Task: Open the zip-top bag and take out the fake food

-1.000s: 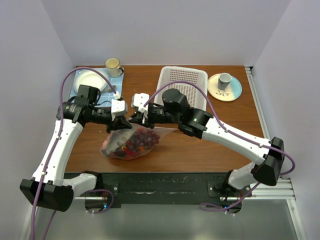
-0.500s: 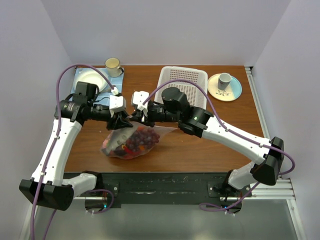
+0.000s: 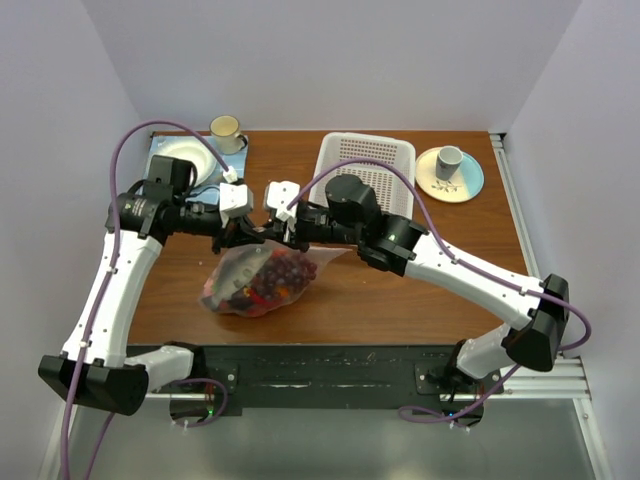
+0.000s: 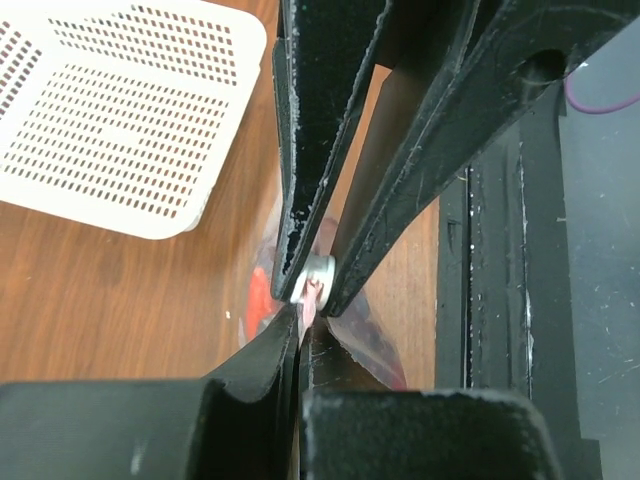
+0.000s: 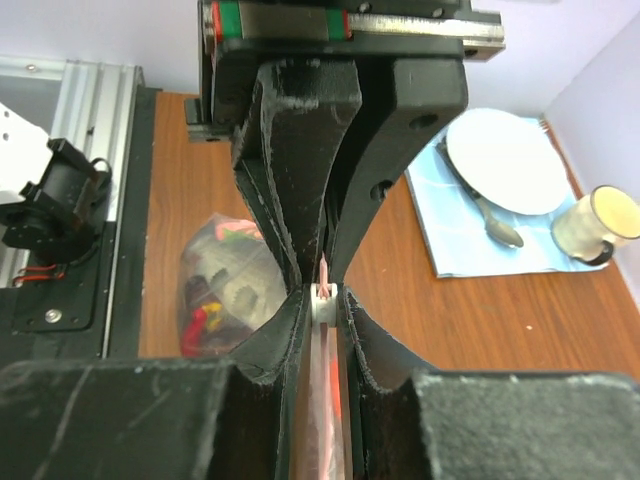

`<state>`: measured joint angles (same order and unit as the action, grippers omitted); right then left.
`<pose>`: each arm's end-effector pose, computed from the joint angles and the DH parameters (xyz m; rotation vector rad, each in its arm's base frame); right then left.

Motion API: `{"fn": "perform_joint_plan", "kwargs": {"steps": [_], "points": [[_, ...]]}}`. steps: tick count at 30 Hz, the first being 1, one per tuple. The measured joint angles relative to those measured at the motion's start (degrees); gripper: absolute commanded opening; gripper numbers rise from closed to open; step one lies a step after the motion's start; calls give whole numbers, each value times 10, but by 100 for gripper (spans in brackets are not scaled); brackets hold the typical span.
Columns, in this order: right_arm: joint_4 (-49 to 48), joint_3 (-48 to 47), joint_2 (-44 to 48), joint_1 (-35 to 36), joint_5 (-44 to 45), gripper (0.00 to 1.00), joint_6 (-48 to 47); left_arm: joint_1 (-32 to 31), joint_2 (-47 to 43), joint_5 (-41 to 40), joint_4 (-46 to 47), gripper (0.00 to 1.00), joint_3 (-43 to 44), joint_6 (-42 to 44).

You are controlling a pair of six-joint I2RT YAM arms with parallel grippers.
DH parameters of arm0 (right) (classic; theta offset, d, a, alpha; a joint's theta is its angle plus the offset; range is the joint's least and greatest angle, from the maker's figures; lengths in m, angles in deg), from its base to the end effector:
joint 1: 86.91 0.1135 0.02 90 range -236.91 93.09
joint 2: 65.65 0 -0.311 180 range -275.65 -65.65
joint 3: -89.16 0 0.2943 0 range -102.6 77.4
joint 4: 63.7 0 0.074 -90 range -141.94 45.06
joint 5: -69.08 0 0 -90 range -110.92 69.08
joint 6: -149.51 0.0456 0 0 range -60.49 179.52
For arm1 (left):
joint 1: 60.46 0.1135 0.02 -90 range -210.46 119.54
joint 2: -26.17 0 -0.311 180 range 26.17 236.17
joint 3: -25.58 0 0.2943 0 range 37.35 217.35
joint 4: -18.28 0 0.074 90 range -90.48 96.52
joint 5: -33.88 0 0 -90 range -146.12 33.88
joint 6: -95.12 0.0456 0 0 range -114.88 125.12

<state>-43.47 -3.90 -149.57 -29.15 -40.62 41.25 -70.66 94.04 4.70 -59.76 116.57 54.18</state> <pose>0.1963 0.3401 0.4470 -1.3146 1.2632 0.7969 0.2181 -0.0797 0.4384 1.3604 1.6132 -0.9303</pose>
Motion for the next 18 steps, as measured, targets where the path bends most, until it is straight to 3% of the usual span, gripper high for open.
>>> {"fn": "perform_joint_plan", "kwargs": {"steps": [11,18], "points": [[-48,55,28,-7,26,0,-12,0,14,-26,-31,0,59,0],[-64,112,35,-56,24,0,-9,0,14,-36,-47,0,72,5]]}}
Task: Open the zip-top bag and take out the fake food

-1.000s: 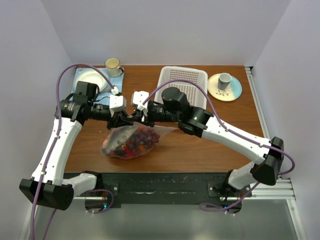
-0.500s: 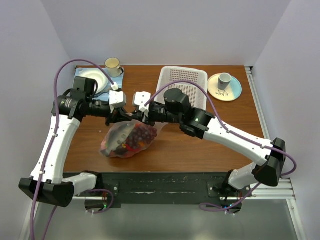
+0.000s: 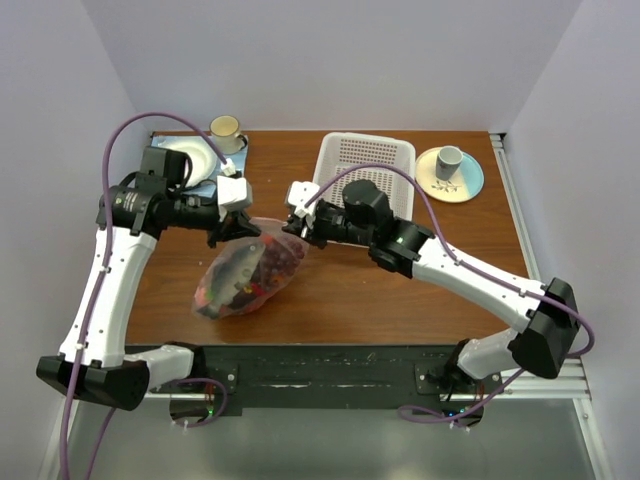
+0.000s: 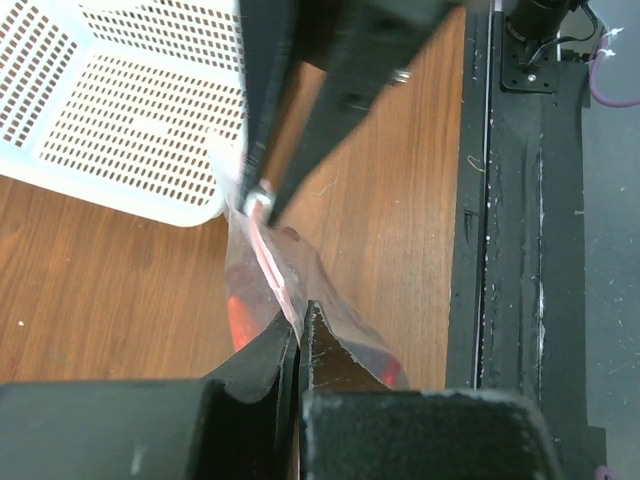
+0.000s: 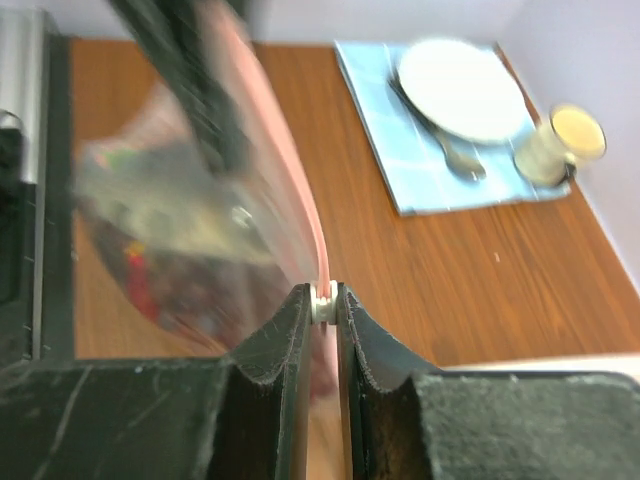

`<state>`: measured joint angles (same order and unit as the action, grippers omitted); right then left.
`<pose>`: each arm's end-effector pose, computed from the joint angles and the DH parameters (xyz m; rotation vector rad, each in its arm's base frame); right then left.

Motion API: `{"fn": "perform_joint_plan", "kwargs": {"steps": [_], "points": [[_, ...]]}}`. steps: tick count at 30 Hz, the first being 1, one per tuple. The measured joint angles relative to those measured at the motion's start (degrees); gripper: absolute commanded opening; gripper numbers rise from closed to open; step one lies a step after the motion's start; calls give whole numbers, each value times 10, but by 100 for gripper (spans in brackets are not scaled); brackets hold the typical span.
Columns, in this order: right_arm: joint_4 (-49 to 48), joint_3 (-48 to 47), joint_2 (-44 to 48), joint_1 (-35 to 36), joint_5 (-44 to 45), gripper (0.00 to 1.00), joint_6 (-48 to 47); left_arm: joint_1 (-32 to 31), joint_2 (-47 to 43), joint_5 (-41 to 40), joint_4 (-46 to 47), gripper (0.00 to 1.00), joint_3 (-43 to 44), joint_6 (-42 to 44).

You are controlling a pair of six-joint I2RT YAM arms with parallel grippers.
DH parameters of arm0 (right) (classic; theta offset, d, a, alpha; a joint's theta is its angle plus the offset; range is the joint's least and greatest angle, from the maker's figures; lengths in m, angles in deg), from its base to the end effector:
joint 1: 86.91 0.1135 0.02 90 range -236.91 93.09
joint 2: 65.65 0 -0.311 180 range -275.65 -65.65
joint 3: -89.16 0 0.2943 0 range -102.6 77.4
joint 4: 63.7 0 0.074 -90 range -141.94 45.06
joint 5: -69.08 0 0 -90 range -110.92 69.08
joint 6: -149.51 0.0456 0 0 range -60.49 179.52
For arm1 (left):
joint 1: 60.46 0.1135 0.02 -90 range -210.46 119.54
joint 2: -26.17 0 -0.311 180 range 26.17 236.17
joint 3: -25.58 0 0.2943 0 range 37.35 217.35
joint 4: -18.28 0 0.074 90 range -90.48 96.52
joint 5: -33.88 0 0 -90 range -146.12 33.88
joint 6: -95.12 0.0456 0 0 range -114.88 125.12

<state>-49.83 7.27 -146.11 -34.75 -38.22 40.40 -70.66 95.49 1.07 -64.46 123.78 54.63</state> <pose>0.2208 0.3064 0.4022 -1.2387 1.3469 0.6800 0.2157 -0.0778 0.4669 1.3708 1.6372 -0.8485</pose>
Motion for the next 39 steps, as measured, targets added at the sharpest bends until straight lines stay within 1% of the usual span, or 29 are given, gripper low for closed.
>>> {"fn": "perform_joint_plan", "kwargs": {"steps": [4,7,16,23,24,27,28,29,30,31,33,34,36,39], "points": [[0,16,0,-44,-3,0,4,0,0,-5,1,0,11,6],[-1,33,0,-64,0,0,6,0,-2,-8,5,0,15,6],[-26,120,19,-79,45,0,21,1,-7,-37,5,0,15,9],[-31,152,33,-89,100,1,46,17,-7,-45,14,0,15,21],[-31,157,35,-91,106,4,52,25,-7,-45,17,0,14,24],[-33,167,45,-91,112,23,66,54,-4,-40,26,0,13,37],[-35,169,50,-90,112,37,71,66,0,-34,27,0,13,42],[-35,170,54,-89,112,44,76,76,4,-28,27,0,13,48],[-29,170,60,-90,117,54,81,84,10,-23,26,0,13,54],[-22,171,67,-93,119,70,86,91,16,-18,25,0,13,61],[-13,171,75,-100,123,81,98,97,26,-8,25,0,11,73],[-10,171,78,-102,124,89,101,98,28,-3,25,0,6,78],[5,162,82,-103,125,91,110,98,27,7,23,0,-11,89],[11,129,81,-102,119,91,117,98,26,18,16,0,-35,108]]}}
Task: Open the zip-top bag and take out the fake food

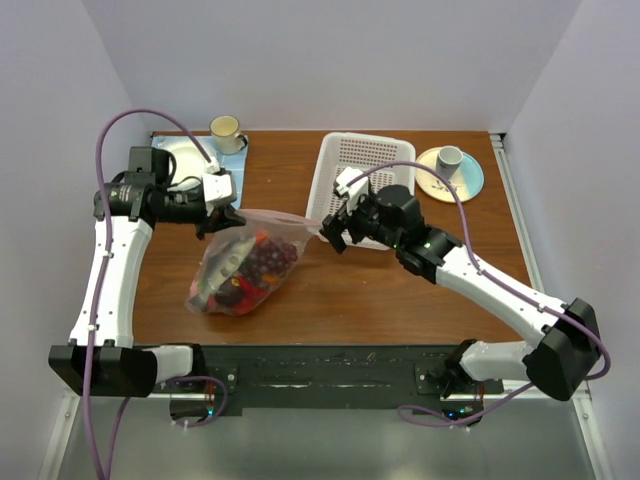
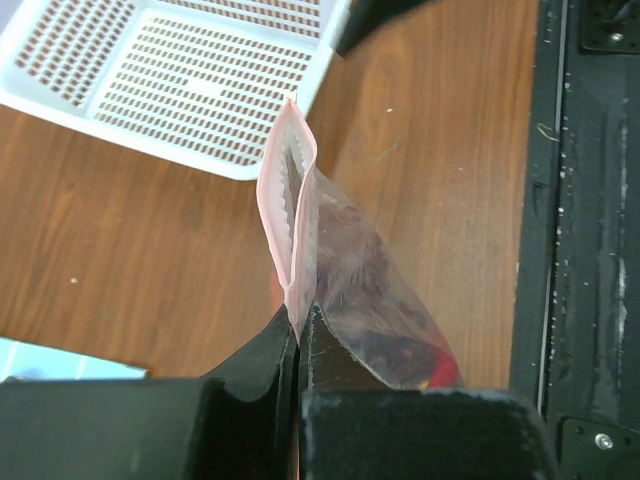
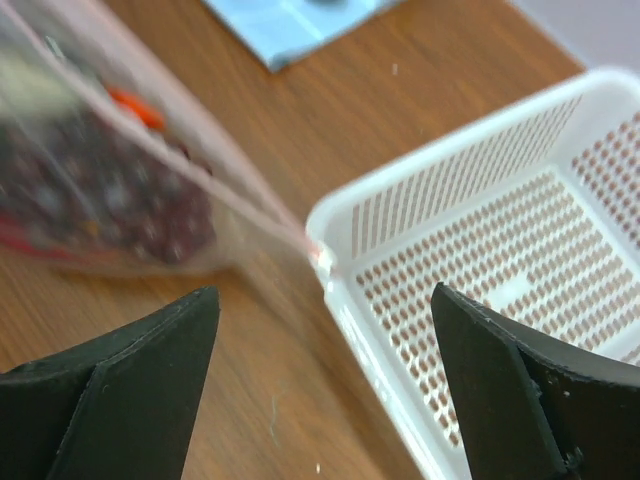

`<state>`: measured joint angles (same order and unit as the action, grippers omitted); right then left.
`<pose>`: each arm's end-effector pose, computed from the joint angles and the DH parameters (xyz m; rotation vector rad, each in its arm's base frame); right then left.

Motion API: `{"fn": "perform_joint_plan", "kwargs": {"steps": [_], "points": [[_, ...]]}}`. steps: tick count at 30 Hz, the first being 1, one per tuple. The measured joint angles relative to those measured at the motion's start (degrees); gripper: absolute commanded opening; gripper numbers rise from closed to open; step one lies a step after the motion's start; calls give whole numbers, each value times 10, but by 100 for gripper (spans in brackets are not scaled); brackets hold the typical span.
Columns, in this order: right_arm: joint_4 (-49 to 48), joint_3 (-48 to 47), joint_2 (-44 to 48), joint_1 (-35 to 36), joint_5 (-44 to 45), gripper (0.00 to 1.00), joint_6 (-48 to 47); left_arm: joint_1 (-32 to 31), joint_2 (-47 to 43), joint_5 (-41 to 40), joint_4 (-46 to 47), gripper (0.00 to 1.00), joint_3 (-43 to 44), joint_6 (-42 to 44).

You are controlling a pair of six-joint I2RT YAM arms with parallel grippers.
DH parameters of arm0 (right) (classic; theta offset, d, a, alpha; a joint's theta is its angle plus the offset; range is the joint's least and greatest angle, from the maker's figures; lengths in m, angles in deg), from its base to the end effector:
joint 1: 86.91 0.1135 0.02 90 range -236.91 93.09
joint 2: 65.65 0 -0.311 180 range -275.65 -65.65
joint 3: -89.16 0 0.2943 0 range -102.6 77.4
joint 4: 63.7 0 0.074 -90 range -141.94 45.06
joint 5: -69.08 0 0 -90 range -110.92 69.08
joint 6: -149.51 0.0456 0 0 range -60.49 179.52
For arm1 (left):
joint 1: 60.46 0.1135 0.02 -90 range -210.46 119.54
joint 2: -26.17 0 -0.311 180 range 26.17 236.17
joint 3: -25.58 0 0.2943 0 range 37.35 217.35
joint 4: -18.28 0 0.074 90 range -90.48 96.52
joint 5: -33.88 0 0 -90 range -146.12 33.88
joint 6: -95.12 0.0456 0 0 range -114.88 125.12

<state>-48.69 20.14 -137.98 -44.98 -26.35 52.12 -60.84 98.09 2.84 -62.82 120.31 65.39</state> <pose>0.2447 0.2256 0.3553 -0.8604 1.7166 0.4984 0.2458 -0.0407 0.4403 1.3370 1.6250 -0.7232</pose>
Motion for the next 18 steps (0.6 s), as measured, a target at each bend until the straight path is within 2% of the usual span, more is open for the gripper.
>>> {"fn": "perform_joint_plan", "kwargs": {"steps": [6,12,18], "points": [[-27,-87,-28,0,-30,88,11,0,0,16,-30,0,-14,33],[-44,-96,-78,0,-79,84,30,0,-1,21,-40,0,-14,43],[-46,-96,-110,3,-108,83,45,0,-1,22,-42,0,-14,45]]}}
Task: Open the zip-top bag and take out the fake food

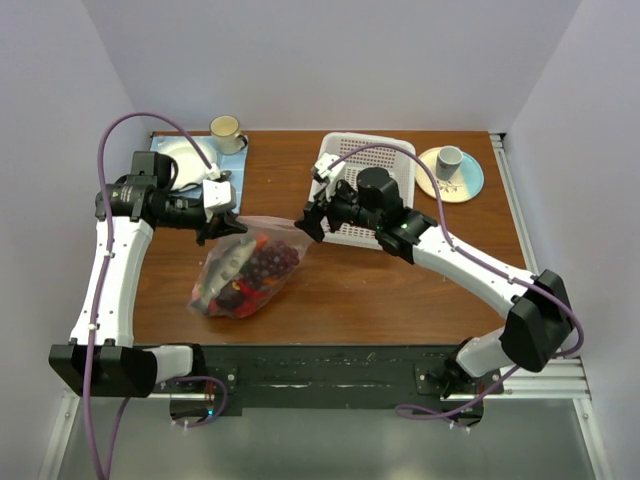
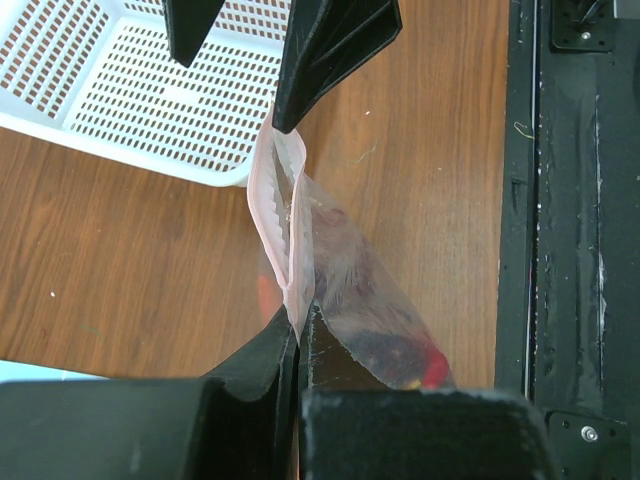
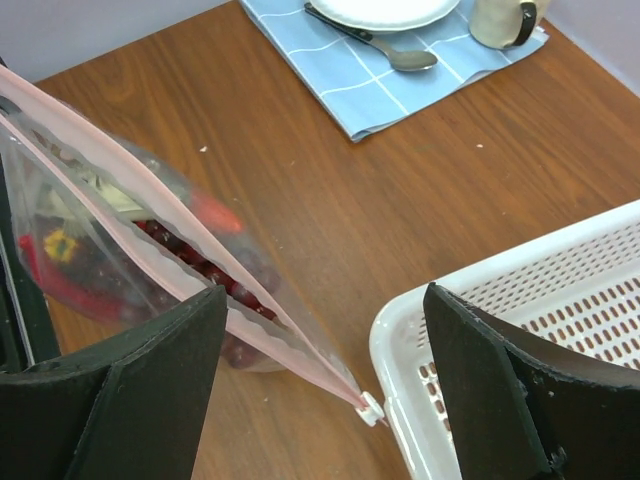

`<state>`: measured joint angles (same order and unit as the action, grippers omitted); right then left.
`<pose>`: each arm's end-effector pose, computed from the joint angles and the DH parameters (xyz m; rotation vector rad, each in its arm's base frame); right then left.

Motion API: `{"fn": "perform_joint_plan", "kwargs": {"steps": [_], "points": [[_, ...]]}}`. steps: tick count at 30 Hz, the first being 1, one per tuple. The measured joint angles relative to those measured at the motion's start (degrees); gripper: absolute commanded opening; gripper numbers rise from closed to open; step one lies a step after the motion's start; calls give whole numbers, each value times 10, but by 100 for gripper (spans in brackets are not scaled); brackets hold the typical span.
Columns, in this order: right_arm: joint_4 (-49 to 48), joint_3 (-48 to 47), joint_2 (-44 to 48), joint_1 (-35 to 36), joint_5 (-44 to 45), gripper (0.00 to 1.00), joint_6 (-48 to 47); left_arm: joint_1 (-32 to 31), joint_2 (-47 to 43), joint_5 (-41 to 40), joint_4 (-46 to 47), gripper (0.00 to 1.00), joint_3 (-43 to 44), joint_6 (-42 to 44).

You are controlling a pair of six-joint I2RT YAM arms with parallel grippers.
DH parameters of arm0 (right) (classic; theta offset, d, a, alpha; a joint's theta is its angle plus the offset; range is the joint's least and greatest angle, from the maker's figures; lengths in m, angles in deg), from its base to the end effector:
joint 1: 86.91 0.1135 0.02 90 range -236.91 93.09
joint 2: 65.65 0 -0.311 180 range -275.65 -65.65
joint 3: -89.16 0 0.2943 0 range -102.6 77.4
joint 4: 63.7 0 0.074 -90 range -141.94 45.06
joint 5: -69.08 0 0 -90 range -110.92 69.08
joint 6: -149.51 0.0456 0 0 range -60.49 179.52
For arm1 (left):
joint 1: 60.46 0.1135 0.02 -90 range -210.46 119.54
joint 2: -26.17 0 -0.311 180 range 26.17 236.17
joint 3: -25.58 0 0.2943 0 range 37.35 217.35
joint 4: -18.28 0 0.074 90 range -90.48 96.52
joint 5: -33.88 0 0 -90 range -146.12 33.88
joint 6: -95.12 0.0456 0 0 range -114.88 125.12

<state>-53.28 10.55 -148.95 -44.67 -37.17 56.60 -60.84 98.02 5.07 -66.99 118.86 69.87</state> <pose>0.2807 0.2721 0.3676 -0.9101 1.6545 0.7361 0.2391 -0.0415 0.4304 1.3689 1.6092 -0.7884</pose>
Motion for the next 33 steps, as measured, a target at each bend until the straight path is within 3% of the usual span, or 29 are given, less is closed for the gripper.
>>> {"fn": "perform_joint_plan", "kwargs": {"steps": [8,11,14,17,18,19,21,22,23,28,33], "points": [[-18,-4,-24,14,-15,81,10,-1,0,2,1,0,0,-2],[-23,-14,-54,31,-17,76,13,-4,-1,2,3,0,0,-7],[-28,-21,-82,49,-25,65,16,-13,-2,2,10,0,0,-17],[-36,-27,-105,60,-44,41,28,-24,-4,2,27,0,0,-37],[-38,-28,-110,62,-48,12,31,-24,-5,2,34,1,-2,-43],[-39,-31,-115,63,-55,0,38,-26,-5,2,44,8,-4,-53],[-43,-40,-122,63,-68,0,48,-26,-6,1,69,17,-13,-69],[-41,-48,-124,63,-71,0,55,-26,-6,2,87,28,-20,-84],[-39,-57,-127,62,-72,0,59,-25,-7,2,106,31,-28,-96],[-4,-109,-132,60,-21,0,70,2,-10,4,209,39,-92,-183],[20,-114,-122,55,30,0,71,88,-9,22,264,41,-142,-210]]}}
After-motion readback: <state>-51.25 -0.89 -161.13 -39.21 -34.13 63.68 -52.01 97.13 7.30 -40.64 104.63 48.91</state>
